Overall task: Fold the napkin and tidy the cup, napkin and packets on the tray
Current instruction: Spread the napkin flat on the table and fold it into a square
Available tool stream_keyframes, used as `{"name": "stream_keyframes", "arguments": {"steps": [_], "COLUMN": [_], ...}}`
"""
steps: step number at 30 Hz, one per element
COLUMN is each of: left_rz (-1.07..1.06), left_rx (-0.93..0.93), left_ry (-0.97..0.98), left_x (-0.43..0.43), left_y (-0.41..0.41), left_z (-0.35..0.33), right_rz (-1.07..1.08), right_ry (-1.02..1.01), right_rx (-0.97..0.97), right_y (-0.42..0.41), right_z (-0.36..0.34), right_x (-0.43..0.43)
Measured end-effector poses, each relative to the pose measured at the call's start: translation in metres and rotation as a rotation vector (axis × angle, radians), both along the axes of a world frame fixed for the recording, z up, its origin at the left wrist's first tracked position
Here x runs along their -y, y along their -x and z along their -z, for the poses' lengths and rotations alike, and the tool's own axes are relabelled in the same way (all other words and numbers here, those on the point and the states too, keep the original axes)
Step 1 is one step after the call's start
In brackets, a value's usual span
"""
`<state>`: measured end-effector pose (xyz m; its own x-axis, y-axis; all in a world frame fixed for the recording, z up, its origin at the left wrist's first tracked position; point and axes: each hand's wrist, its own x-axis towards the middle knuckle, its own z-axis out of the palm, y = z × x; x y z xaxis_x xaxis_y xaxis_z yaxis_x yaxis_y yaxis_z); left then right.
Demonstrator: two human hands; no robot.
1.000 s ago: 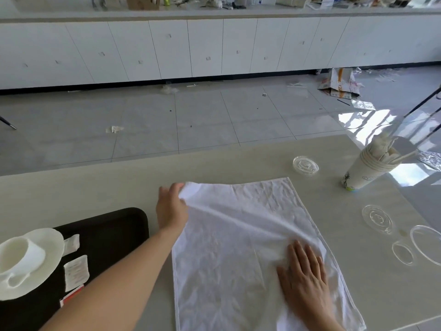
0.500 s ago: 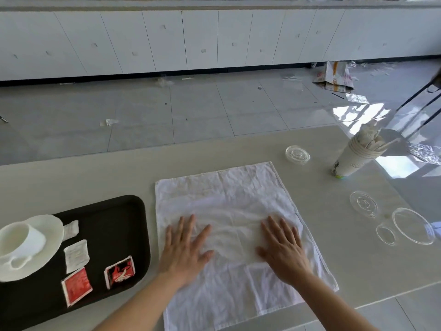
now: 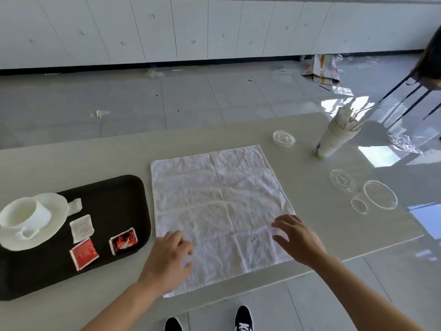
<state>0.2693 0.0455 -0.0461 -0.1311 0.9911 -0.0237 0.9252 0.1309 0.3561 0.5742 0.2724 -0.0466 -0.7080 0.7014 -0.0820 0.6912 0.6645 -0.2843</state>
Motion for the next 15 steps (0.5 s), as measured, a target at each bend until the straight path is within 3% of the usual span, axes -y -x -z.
{"name": "stream_keyframes", "arguments": {"steps": [4, 8, 15], "left_rz": [0.057, 0.038, -0.148], "left_rx": [-0.064, -0.073, -0.037], "left_ry": [0.150, 0.171, 0.092], "left_x": [0.033, 0.038, 0.038], "left_y": [-0.010, -0.015, -0.030], "left_z": [-0.002, -0.002, -0.004], "right_rz": [-0.119, -0.336, -0.459], "right_ry": [0.049, 0.084, 0.060], "right_rx": [0.069, 0.173, 0.069], "right_y": [-0.033, -0.049, -0.058], "right_z": [-0.010, -0.012, -0.008], "right_x": [-0.018, -0.030, -0.040]}}
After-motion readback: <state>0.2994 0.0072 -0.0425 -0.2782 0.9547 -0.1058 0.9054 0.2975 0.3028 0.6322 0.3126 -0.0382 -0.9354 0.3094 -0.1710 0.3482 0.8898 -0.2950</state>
